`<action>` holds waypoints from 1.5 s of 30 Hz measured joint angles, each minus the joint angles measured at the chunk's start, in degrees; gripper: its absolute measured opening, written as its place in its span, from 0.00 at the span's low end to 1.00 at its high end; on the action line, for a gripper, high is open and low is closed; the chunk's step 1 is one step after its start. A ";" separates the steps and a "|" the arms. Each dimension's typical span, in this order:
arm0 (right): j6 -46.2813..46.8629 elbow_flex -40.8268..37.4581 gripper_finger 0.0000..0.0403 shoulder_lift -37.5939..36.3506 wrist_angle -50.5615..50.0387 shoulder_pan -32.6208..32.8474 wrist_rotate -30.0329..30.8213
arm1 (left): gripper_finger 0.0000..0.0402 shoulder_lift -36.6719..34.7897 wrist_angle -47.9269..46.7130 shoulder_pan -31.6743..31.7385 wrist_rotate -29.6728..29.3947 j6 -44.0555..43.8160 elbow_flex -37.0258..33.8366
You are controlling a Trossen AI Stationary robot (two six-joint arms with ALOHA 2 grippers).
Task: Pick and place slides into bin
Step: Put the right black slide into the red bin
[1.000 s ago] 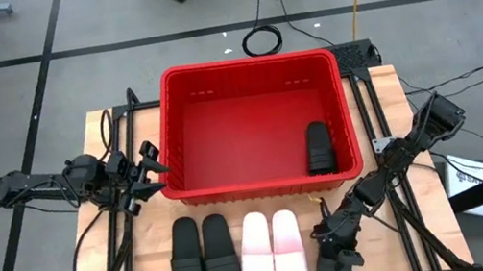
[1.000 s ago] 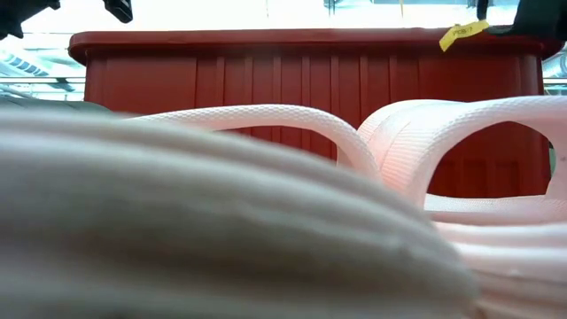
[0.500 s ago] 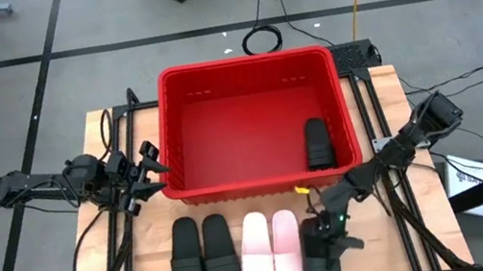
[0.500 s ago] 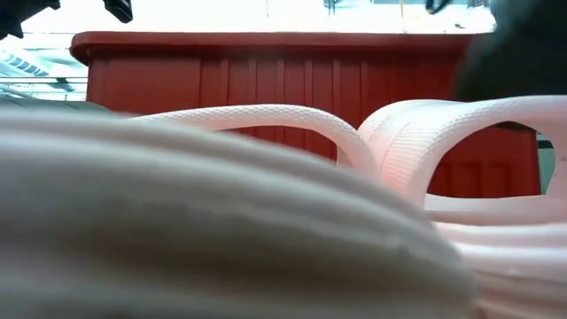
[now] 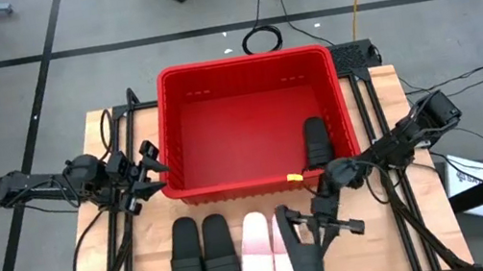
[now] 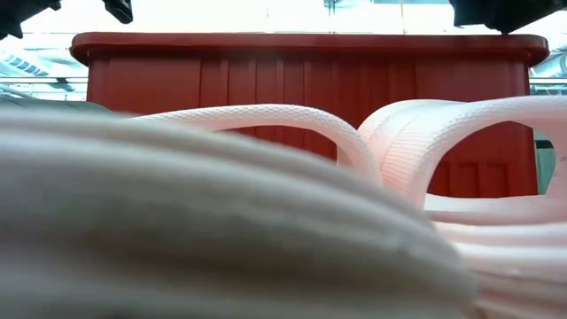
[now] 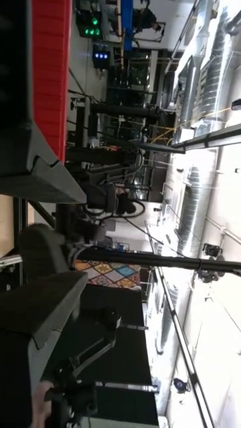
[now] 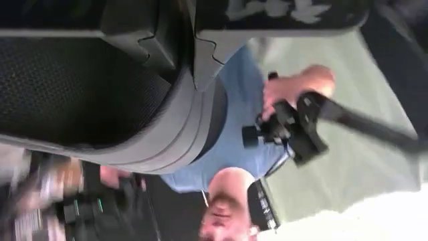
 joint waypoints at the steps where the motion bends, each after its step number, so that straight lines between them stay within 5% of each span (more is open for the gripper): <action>1: -4.27 0.15 0.01 -0.05 -0.11 -0.22 0.00 | 0.46 0.00 -0.01 0.00 -0.38 0.19 0.00; 9: -29.13 1.99 0.01 0.00 -0.69 -2.43 0.17 | 0.46 0.84 -0.09 0.00 -1.09 0.26 0.00; 21: -42.81 6.45 0.01 -1.25 -2.95 -6.64 0.43 | 0.46 1.55 0.00 0.00 -1.89 0.33 0.00; 33: -60.12 6.49 0.00 -19.98 -33.07 -8.15 33.05 | 0.46 1.55 0.23 0.00 -0.38 -0.19 0.00; 39: -65.43 6.49 0.00 -28.18 -36.91 -8.13 40.99 | 0.46 1.55 0.04 0.00 -0.38 0.06 0.00; 45: -71.13 6.49 0.00 -31.16 -39.29 -8.13 56.19 | 0.46 1.55 0.02 0.00 -0.40 0.13 0.00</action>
